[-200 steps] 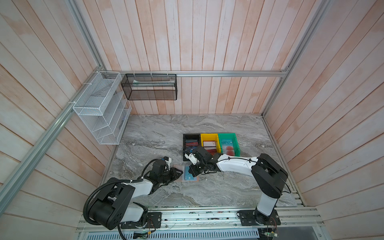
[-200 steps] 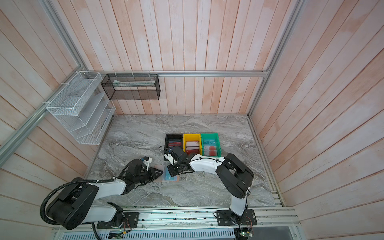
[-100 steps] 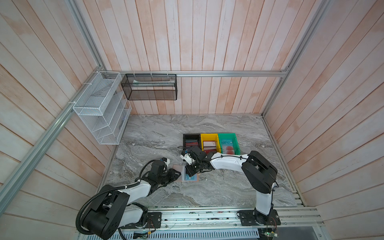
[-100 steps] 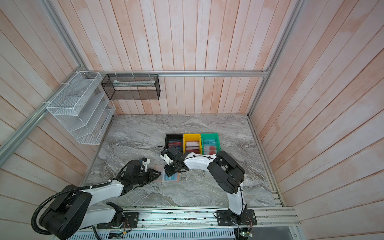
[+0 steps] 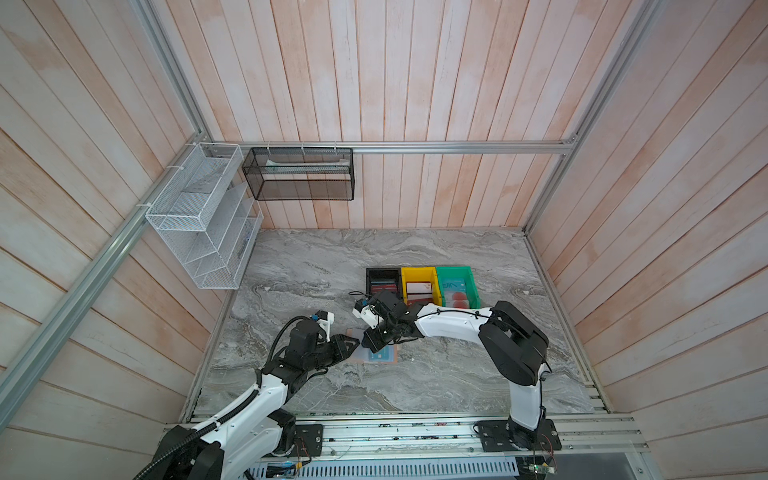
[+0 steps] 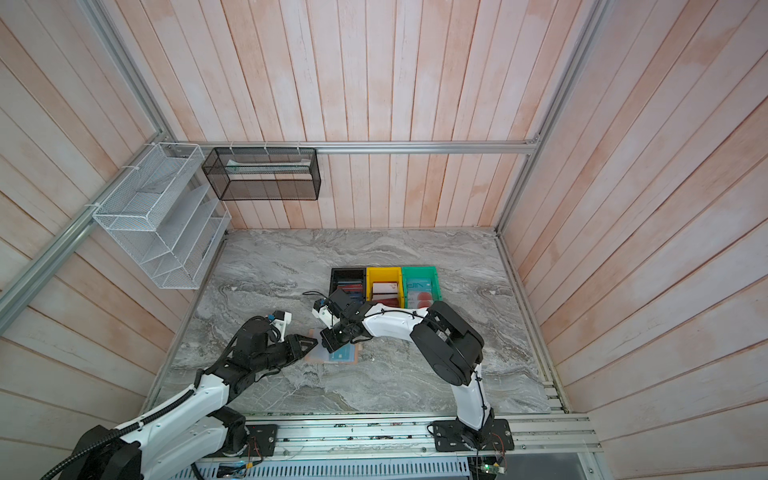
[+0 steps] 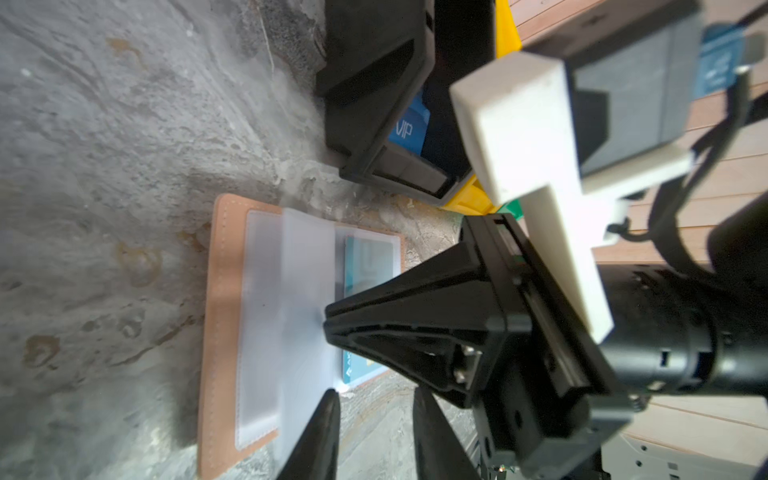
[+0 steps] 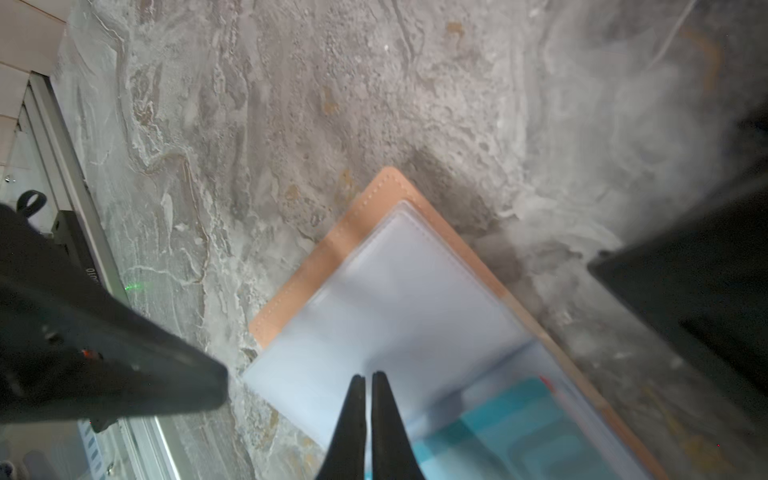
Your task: Take the credit cards out of the card holder
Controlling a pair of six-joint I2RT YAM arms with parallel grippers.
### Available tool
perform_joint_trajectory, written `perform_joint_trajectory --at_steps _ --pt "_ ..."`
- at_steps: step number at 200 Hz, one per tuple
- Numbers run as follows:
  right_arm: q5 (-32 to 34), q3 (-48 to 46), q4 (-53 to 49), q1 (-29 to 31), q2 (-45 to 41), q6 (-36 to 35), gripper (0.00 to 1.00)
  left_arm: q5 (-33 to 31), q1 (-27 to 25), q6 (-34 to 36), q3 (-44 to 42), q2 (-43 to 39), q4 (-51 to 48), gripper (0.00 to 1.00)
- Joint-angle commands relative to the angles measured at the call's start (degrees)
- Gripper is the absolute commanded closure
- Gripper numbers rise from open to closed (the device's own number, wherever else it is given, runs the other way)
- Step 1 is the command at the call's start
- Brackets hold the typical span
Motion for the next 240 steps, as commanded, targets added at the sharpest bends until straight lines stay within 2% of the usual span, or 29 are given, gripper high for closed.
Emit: perform_joint_trajectory --at_steps 1,48,105,154,240 --pt "-0.24 0.86 -0.55 0.38 1.11 0.10 0.92 2.11 0.29 -3.04 -1.69 0.88 5.52 0.67" --pt "3.65 -4.05 -0.17 -0.01 -5.30 0.76 0.93 2.33 0.37 -2.90 -1.39 9.68 11.24 0.67" --pt "10.23 -10.36 -3.95 -3.15 -10.75 1.82 0.93 7.10 0.29 -2.94 3.37 21.62 18.95 0.69" --pt "11.70 -14.09 -4.14 -4.73 -10.76 1.66 0.93 7.29 -0.15 -3.14 4.10 23.44 20.33 0.69" --pt "10.88 -13.32 -4.02 -4.47 -8.61 1.81 0.93 5.89 -0.15 -2.60 1.62 25.73 20.71 0.69"
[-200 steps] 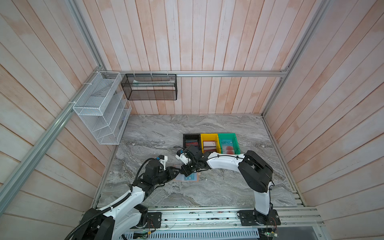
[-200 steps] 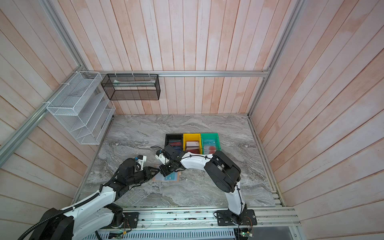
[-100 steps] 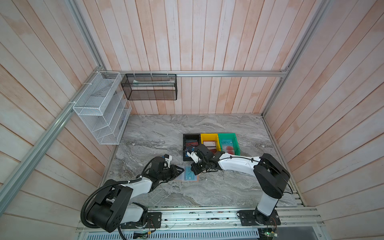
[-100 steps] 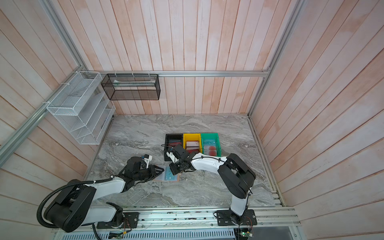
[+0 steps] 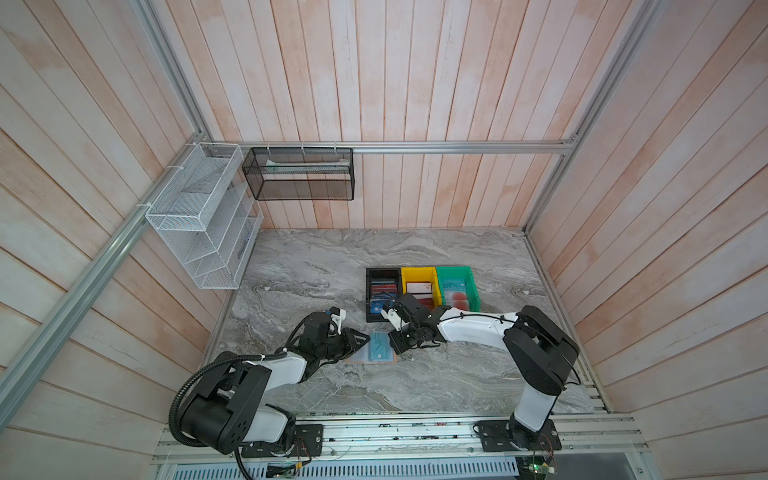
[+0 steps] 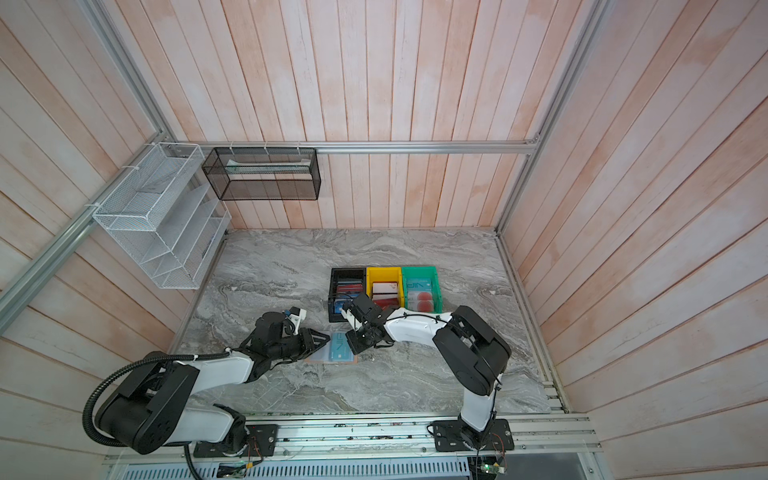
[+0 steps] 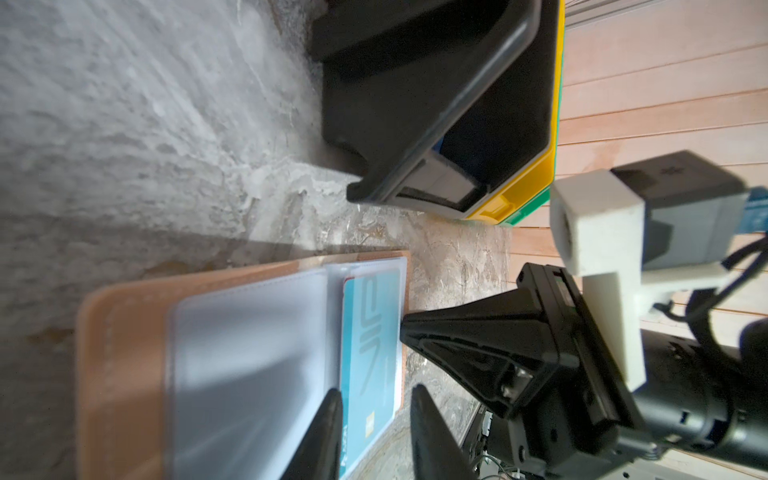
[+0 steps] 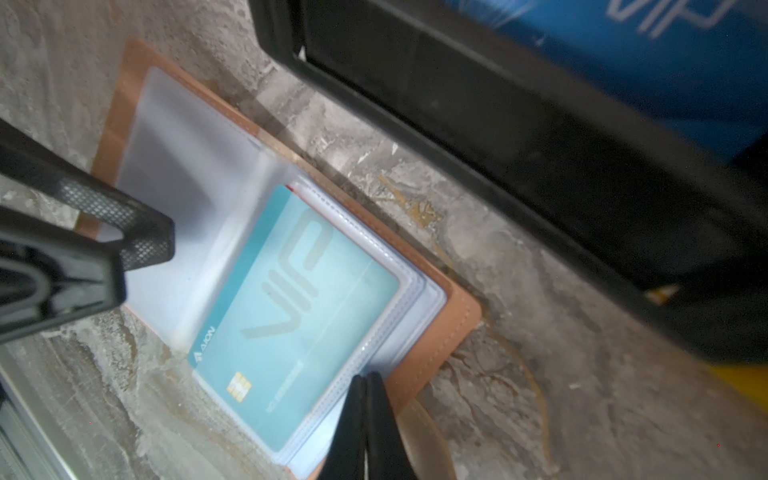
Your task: Take the credit cards out of the card holder
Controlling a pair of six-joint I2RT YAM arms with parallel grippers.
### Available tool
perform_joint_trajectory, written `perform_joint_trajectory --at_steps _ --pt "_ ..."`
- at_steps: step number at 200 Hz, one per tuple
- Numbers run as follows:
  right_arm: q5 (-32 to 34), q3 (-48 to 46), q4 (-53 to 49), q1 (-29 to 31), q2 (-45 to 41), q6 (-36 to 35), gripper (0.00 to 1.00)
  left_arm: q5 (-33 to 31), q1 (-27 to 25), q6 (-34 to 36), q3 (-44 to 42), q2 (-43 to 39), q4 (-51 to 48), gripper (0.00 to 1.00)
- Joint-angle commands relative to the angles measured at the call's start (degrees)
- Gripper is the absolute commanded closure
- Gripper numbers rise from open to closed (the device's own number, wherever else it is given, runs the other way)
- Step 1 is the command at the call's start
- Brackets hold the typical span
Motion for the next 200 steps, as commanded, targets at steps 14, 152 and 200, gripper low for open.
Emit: perform_joint_trajectory --at_steps 14,152,200 --pt "0.81 0.45 -2.02 0.21 0.31 0.47 0.94 -0.49 -0.20 0.39 -1.25 1.22 1.72 0.69" --pt "1.18 4.09 -4.06 0.26 1.83 -1.48 0.94 0.34 -2.22 -0.93 -0.01 6.65 6.37 0.69" --pt "1.65 1.89 -3.16 0.32 3.95 -0.51 0.94 -0.54 -2.31 -0.22 -0.44 7.19 5.24 0.69"
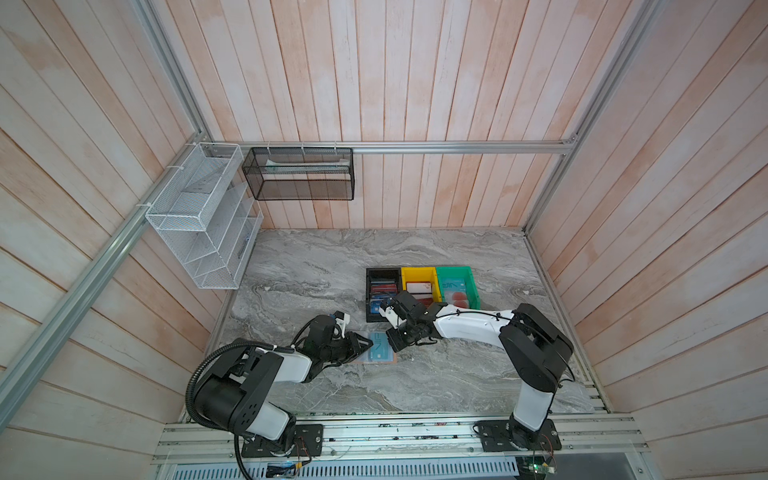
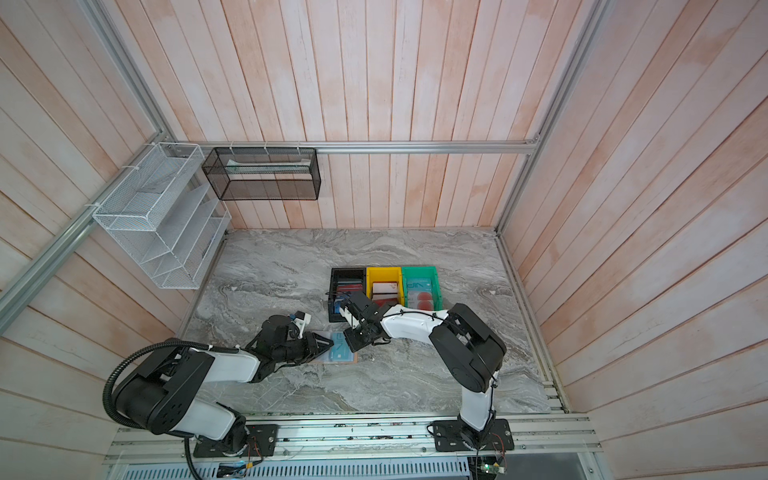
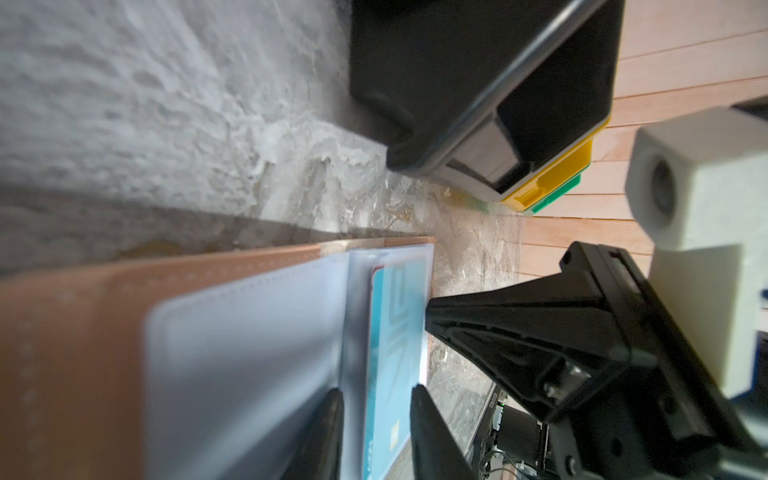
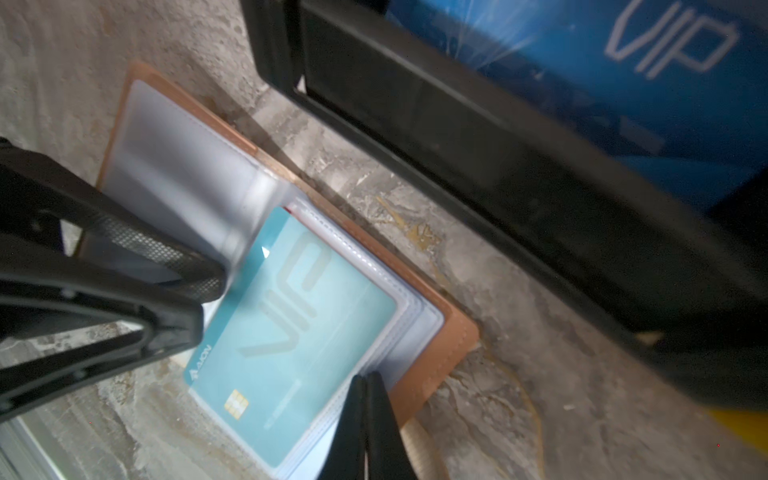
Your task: Take the credit cards out of the card holder
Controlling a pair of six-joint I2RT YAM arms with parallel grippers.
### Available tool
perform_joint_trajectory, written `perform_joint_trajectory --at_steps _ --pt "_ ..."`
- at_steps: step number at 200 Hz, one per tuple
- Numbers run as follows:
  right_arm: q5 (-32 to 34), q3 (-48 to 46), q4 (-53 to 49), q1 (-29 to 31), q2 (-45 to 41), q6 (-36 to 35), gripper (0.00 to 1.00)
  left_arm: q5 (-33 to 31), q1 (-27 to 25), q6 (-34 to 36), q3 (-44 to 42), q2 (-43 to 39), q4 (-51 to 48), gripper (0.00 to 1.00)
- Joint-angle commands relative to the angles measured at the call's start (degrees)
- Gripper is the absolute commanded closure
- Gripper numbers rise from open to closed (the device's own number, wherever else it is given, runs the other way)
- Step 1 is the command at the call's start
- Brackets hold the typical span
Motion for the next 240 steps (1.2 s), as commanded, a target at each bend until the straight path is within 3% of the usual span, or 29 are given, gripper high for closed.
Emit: perform_joint_trajectory --at_steps 1,165,240 --pt "0.95 -1.27 -1.02 0.24 2.05 0.14 0.94 -0.41 -0.32 0.63 0.15 1.19 0.04 0.69" --pt "0.79 -2.83 -1.00 0.26 1.23 0.06 0.94 -0.93 -0.54 0.45 0.61 5.55 1.57 0.76" --pt "0.59 -2.84 -1.25 0.21 2.06 -0.03 0.94 -1.99 -0.58 1.50 0.08 3.29 -1.26 0.79"
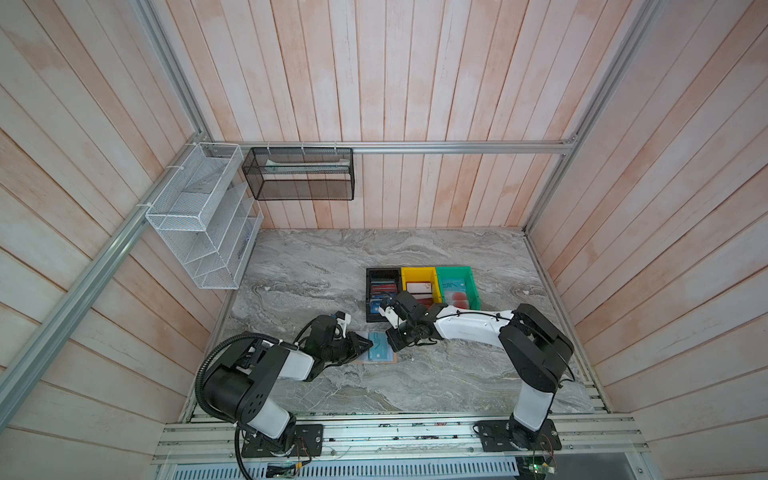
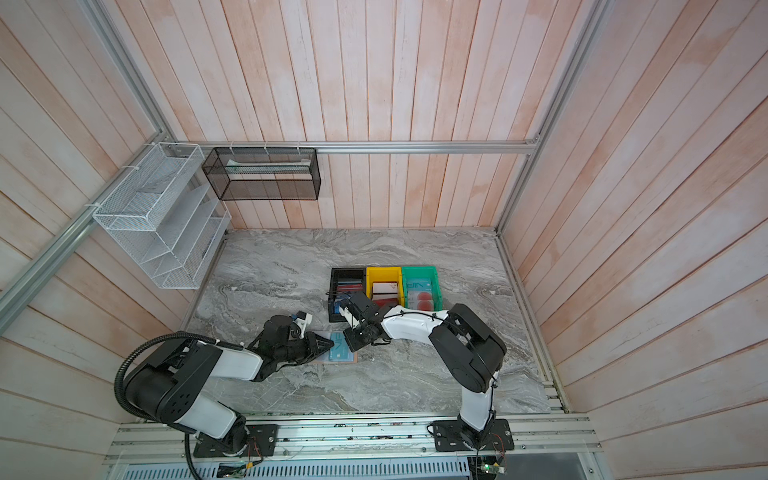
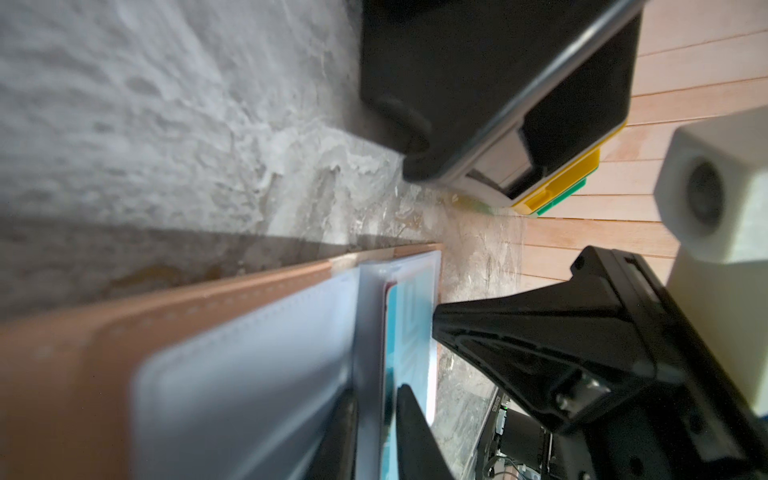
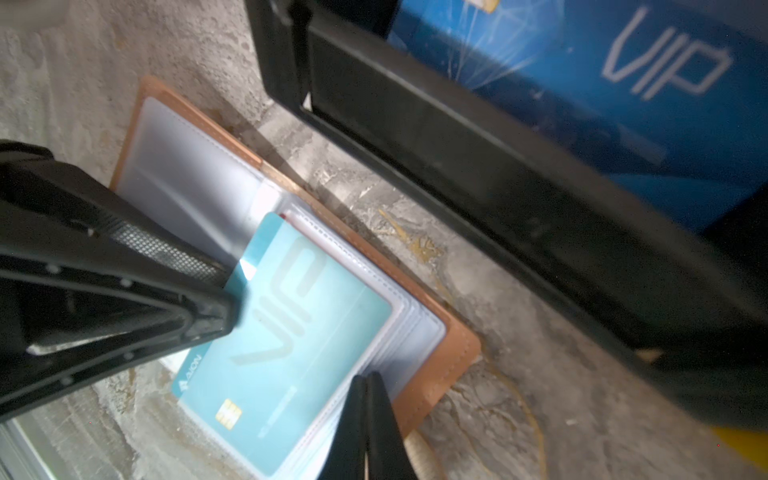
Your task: Take the credit cards out of the card holder
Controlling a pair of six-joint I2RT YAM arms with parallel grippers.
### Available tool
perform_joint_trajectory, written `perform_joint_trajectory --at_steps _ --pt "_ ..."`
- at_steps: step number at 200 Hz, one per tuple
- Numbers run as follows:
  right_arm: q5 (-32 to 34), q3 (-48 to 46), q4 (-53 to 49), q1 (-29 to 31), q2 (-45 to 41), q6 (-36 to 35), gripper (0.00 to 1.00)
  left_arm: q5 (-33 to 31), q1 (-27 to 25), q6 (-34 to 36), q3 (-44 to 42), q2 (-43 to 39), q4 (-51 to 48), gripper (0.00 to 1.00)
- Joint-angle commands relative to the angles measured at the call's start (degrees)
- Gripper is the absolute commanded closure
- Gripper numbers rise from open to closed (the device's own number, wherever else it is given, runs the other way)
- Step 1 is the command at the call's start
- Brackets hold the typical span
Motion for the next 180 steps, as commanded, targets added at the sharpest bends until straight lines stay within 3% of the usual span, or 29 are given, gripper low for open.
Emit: perform_joint_trajectory --at_steps 1,94,180 --pt "0.66 -1.95 -3.38 0.25 2.06 -0.07 0.94 -2.03 -0.38 1.55 -0.14 -0.17 -4.51 0.79" --pt "0.66 -2.36 -3.56 0.22 1.73 0.25 0.94 -2.20 -0.30 1.67 -0.37 -0.26 -5.13 0.79" --pt "0.44 -2.84 -3.44 0.21 2.08 0.23 0.94 -1.74 -0.12 1.43 -0.49 0.60 -4.31 0.90"
